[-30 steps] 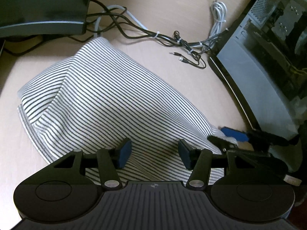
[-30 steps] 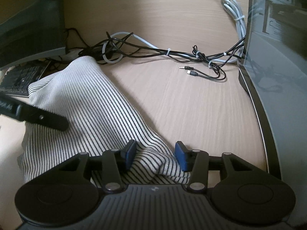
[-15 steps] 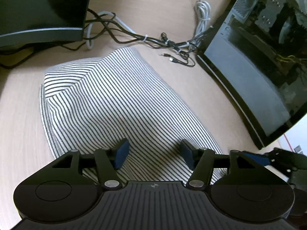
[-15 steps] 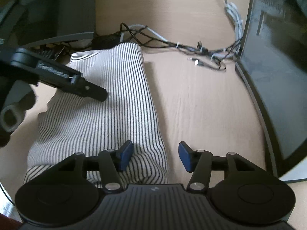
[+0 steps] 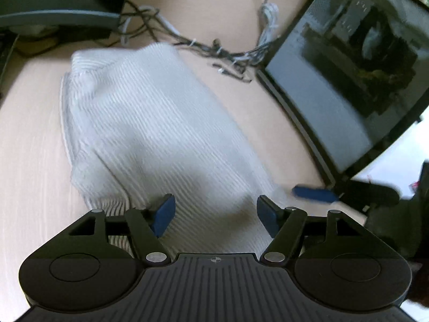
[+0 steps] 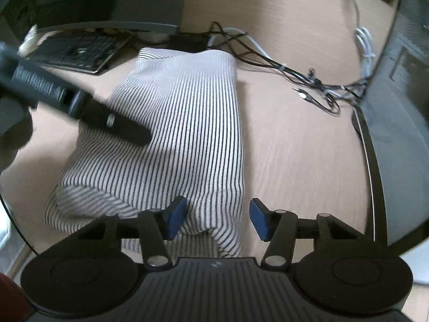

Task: Fold clothes

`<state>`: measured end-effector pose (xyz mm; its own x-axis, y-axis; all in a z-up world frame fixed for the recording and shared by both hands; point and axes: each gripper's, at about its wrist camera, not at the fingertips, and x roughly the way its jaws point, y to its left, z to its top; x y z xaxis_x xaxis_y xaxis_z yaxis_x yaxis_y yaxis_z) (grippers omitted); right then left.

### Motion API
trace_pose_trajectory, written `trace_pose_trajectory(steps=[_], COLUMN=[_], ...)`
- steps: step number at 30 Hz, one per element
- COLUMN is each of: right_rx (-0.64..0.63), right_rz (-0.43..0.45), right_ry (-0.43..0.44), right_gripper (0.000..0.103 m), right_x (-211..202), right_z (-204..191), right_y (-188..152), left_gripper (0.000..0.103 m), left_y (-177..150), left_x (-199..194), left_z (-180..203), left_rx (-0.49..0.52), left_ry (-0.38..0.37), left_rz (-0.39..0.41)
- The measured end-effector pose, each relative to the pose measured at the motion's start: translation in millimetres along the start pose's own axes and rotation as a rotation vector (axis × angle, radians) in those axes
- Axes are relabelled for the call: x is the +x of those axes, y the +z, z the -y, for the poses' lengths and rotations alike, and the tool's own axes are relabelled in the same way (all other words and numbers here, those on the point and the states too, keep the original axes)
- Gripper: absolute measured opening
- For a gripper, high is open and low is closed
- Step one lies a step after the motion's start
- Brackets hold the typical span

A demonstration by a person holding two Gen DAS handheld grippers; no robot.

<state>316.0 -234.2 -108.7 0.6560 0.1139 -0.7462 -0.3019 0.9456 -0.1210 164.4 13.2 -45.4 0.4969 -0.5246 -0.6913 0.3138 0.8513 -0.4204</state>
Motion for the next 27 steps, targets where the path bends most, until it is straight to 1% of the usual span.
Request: trace_pose_trajectory(steps=[2,5,6,7,8,11,13,15,16,18,21,23,24,25,27], right_rx=[-0.026,-0.087,-0.108,-0.129,-0.149,-0.241,-0.304,-0.366,-0.399,-0.437,-0.452,-0.470,-0.486,-0.503,-0.543], right_rz=[0.000,0.047,0.065,0.083,0.101,0.092,0.084,0.075,0.079,0.071,0.069,0.088,0.097,0.099,0.097], right_ry=[0.026,0.051,0.072,0.092,0.113,0.148,0.171,0.193,0.196,0.214,0.225,0.255,0.281,0.310,0.371], right_gripper=[0.057,0.057,0.053,0.047,0.043,0.042,0.045,0.047,0.048,0.050,0.050,0.055,0.062,0.064,0.065], right_x=[-1,-11,-12,-14,-15,1,13,25,25,25,22,15,9,6,2], right_z=[10,13,13,14,14,11,8,5,4,7,13,16,14,10,-2], right_y=[-2,-3,-2,-1,0,-7,-12,-17,-19,-15,-7,-2,-1,0,-2], left_gripper=[0.072,0.072,0.072,0.072,0.072,0.072,0.072,0.081,0.082,0.085,0.087,0.089,0.089,0.090,0.092], left_y=[0,-2,-3,-5,-7,-10,-11,-13,-15,-15,-16,-17,-18,-17,-16], left_x=[-2,-5,-7,-9,-11,-20,-27,-34,-38,-46,-60,-69,-74,-76,-77], left_z=[3,5,5,6,6,12,17,19,19,14,3,-5,-9,-11,-11], left_rx=[-0.006,-0.005,-0.009,-0.013,-0.014,-0.001,0.023,0.042,0.051,0.044,0.025,-0.003,-0.021,-0.032,-0.039], left_ry=[0.026,0.082,0.099,0.114,0.131,0.188,0.223,0.281,0.313,0.357,0.425,0.465,0.484,0.498,0.524], left_rz=[0.003,0.005,0.007,0.009,0.012,0.024,0.037,0.058,0.069,0.081,0.106,0.125,0.133,0.138,0.143])
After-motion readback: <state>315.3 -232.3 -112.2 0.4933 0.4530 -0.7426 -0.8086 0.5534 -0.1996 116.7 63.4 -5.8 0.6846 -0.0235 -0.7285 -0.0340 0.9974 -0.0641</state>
